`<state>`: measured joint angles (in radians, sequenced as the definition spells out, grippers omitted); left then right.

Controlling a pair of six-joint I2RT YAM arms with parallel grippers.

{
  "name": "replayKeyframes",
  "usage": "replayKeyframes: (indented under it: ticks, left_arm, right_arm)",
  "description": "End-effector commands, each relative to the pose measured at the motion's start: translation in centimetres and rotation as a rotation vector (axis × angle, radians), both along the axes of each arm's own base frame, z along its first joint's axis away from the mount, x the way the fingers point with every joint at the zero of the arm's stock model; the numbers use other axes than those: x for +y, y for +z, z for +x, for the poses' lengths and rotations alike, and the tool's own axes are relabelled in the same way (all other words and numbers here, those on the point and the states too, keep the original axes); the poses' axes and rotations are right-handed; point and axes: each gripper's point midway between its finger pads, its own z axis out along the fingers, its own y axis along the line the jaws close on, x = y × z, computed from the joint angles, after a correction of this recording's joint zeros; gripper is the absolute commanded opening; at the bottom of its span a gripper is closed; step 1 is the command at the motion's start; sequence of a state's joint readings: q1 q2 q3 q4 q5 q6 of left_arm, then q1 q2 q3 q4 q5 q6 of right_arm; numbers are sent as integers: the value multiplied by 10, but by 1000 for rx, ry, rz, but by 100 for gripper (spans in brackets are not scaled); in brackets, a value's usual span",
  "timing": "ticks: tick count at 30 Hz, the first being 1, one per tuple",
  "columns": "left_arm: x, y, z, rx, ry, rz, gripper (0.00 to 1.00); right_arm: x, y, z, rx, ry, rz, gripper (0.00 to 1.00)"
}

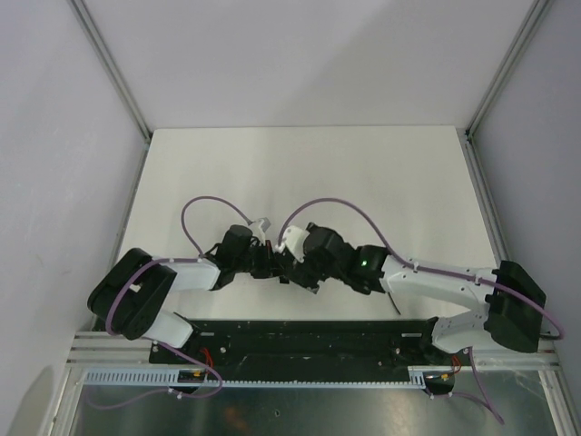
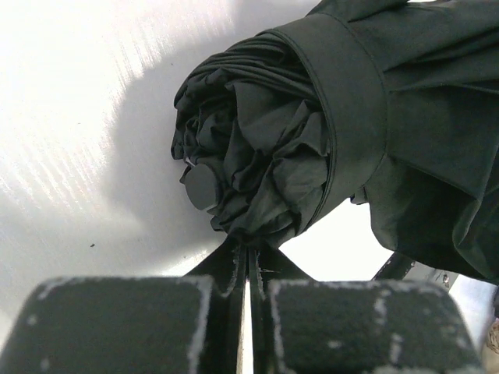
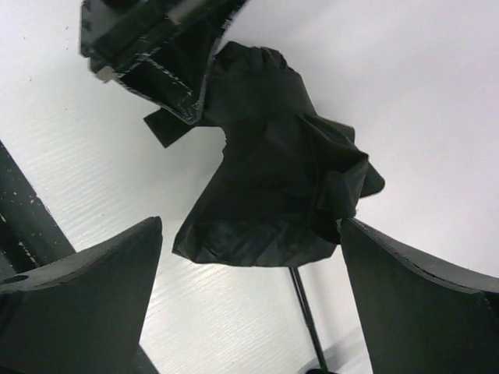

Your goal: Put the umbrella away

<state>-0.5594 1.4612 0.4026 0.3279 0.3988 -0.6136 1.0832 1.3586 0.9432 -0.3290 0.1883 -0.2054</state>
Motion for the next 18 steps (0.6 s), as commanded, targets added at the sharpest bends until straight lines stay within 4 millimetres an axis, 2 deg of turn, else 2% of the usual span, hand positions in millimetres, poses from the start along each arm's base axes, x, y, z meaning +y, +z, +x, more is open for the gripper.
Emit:
replayKeyframes:
  ticks: [1, 3, 7, 12, 15, 18]
  left_arm:
    - [0, -1, 4, 0, 0, 8, 0]
    - [1, -2, 3, 0, 2, 6, 0]
    - [1, -3, 1, -1, 1, 1, 0]
    - [1, -3, 0, -2, -1, -6, 0]
    - [0, -1, 0, -3, -2, -17, 0]
    - [-2, 3, 0, -3, -5, -35, 0]
  right_arm:
    - [12, 11, 7, -205, 63, -71, 99]
    - [15, -2, 9, -215, 86, -125, 99]
    - [17, -28, 26, -214, 117, -187, 99]
    - [9, -55, 45, -163, 131, -242, 99]
    - [8, -70, 51, -103, 140, -236, 94]
    - [2, -90, 56, -16, 129, -247, 83]
